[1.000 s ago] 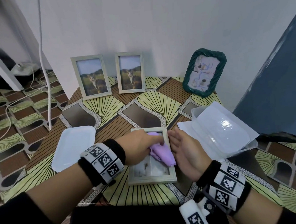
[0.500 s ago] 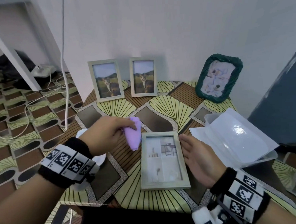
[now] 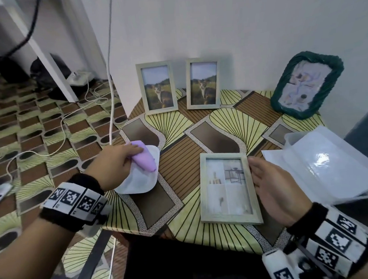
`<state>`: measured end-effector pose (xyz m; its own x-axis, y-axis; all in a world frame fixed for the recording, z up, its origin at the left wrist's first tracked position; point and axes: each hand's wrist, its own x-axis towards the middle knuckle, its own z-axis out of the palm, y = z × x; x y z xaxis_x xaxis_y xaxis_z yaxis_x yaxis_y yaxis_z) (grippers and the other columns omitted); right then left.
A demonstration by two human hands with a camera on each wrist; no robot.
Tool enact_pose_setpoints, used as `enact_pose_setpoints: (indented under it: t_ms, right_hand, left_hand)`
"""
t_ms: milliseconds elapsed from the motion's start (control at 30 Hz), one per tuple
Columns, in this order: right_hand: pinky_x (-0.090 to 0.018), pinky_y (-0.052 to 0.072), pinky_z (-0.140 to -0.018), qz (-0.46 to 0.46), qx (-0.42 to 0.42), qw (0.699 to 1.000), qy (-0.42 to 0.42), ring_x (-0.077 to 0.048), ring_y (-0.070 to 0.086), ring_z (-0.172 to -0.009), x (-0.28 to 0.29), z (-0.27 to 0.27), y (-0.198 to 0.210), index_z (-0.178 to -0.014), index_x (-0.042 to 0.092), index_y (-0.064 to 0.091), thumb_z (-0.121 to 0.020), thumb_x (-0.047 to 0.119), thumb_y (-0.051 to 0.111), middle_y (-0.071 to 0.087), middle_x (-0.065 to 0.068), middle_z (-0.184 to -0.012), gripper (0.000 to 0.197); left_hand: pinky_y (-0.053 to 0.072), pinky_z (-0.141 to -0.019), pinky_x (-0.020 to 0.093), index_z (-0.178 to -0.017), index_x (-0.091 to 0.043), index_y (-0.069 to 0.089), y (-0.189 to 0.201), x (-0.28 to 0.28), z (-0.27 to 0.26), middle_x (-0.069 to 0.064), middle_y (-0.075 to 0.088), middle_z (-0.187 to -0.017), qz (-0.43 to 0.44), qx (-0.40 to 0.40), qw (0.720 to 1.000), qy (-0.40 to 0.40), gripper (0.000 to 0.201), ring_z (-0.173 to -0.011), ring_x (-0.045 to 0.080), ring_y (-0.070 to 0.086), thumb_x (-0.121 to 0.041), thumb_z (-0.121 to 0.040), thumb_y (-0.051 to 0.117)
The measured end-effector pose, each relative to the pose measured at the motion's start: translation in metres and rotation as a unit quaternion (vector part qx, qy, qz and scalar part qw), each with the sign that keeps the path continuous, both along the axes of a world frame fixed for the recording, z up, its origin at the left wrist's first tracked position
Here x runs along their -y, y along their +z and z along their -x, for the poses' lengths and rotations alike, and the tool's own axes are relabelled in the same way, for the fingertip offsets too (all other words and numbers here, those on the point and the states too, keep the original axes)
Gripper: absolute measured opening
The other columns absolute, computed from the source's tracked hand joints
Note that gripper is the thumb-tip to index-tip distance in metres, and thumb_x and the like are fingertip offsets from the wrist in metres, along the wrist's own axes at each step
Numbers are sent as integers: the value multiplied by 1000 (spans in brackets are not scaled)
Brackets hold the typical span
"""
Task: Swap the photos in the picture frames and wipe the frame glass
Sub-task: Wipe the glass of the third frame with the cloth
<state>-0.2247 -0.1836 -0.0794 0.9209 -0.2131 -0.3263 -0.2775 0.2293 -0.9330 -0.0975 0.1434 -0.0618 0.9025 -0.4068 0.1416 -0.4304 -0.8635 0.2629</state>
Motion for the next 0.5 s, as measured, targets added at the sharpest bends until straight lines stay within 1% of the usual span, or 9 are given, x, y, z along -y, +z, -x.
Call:
enact_pose_setpoints:
  t_ms: [33,100,133,200,267,300,367,433,500]
  right_hand:
    - [-28,52,-72,-7,-2,1000,-4,-13,72,-94,-1,1,2,-109,12,68,-103,28,42,76,-3,-105,31]
    - [-32,50,-80,-26,-2,1000,-10,-10,71,-97,-1,3,4,-103,19,69,-103,27,41,76,5,-104,29]
    - [-32,49,-83,-37,-2,999,-15,-9,71,-97,0,3,5,-101,21,69,-103,26,41,76,7,-103,28]
    - [-33,48,-91,-55,-6,998,-34,-7,70,-99,1,4,6,-98,22,68,-102,26,43,76,9,-102,25]
    - [-36,44,-101,-65,-13,996,-51,-9,65,-109,2,4,6,-101,22,65,-101,25,45,72,6,-111,20]
    - [-37,42,-105,-71,-15,996,-58,-11,62,-113,4,4,5,-104,21,64,-101,25,46,70,6,-115,19]
    - [-39,38,-111,-84,-17,994,-73,-15,58,-119,7,2,3,-118,14,61,-101,25,46,65,1,-125,25]
    - [-41,36,-114,-106,-20,990,-92,-20,56,-125,12,1,1,-133,8,54,-101,24,48,61,-6,-133,36]
    - [-41,38,-113,-121,-24,987,-102,-23,58,-123,17,-1,-1,-131,5,56,-100,22,50,62,-9,-132,36]
  left_hand:
    - [41,-84,25,-122,-22,68,-1,-2,1,9,71,-114,-2,-8,1000,1,47,-104,30,65,2,-85,54]
    - [40,-77,23,-122,-26,68,-2,-2,4,8,74,-104,-17,-40,999,-15,43,-96,30,67,-6,-86,59]
    - [41,-75,24,-123,-30,66,-4,-1,6,6,73,-102,-34,-63,997,-26,39,-93,29,66,-14,-88,60]
    - [46,-78,28,-123,-35,61,-5,3,9,0,72,-104,-64,-96,993,-36,33,-92,24,65,-35,-90,60]
    - [48,-81,30,-119,-41,56,-5,5,10,-10,68,-104,-72,-117,990,-33,42,-91,18,63,-62,-83,58]
    - [47,-80,30,-115,-43,54,-6,6,10,-16,64,-101,-74,-131,988,-33,50,-89,15,61,-75,-77,52]
    - [46,-74,29,-105,-43,50,-9,10,13,-23,56,-92,-92,-142,985,-29,62,-84,8,57,-90,-68,37]
    - [43,-67,28,-94,-38,49,-13,14,14,-22,53,-83,-109,-112,988,-4,60,-78,6,54,-91,-69,35]
    - [45,-68,31,-87,-30,48,-15,19,14,-13,53,-80,-121,-88,989,21,52,-77,13,56,-80,-79,38]
